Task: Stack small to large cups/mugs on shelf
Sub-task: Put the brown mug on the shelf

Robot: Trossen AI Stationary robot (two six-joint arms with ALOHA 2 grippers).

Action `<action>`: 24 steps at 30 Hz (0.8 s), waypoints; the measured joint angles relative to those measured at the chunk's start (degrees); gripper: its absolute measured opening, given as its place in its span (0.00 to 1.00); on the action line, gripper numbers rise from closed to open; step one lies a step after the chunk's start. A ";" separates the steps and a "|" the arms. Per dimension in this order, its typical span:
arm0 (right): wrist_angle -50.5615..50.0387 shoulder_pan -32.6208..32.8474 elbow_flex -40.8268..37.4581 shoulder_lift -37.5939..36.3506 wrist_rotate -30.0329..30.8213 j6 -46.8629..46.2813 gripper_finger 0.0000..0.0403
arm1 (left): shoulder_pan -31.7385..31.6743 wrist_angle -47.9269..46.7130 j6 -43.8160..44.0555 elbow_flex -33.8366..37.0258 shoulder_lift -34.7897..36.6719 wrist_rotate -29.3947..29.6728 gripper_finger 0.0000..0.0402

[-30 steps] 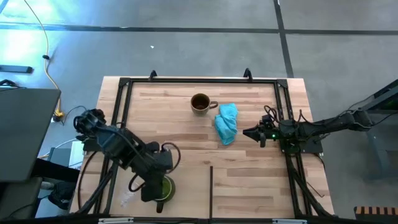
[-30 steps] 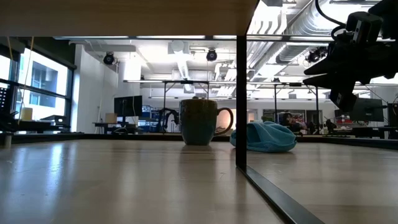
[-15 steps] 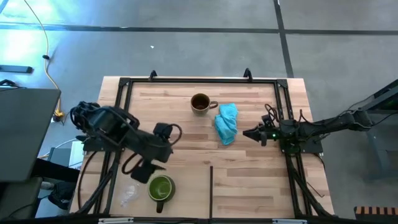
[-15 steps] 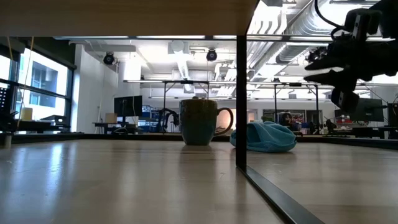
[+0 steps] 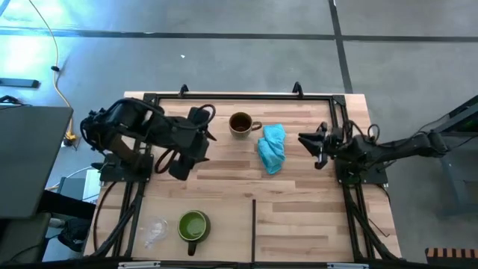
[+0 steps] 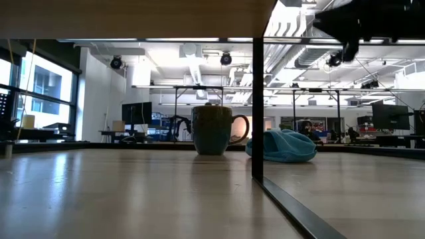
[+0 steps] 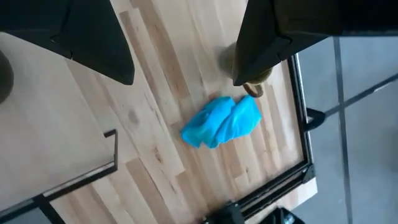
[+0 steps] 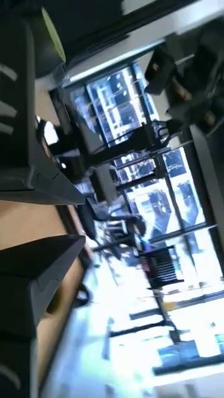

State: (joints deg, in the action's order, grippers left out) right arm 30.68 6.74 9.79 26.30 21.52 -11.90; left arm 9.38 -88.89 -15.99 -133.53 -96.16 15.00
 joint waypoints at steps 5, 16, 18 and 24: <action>-15.29 -0.04 10.59 0.05 0.02 6.75 0.20 | 0.00 2.34 1.22 -0.02 -0.43 -0.46 0.65; -50.88 -8.27 35.48 10.84 -1.08 0.42 0.20 | -2.29 2.32 11.93 0.00 0.85 14.16 0.65; -51.58 -9.98 37.65 13.97 -3.02 1.46 0.20 | -3.78 -0.98 14.30 0.00 2.09 14.98 0.65; -47.76 -14.13 41.65 23.74 -11.50 5.77 0.20 | -5.33 -0.39 13.14 0.04 6.09 8.39 0.65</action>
State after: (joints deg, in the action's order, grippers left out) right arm -17.07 -7.39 51.45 50.05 10.02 -6.13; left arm 4.05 -89.28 -2.85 -133.49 -90.07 23.39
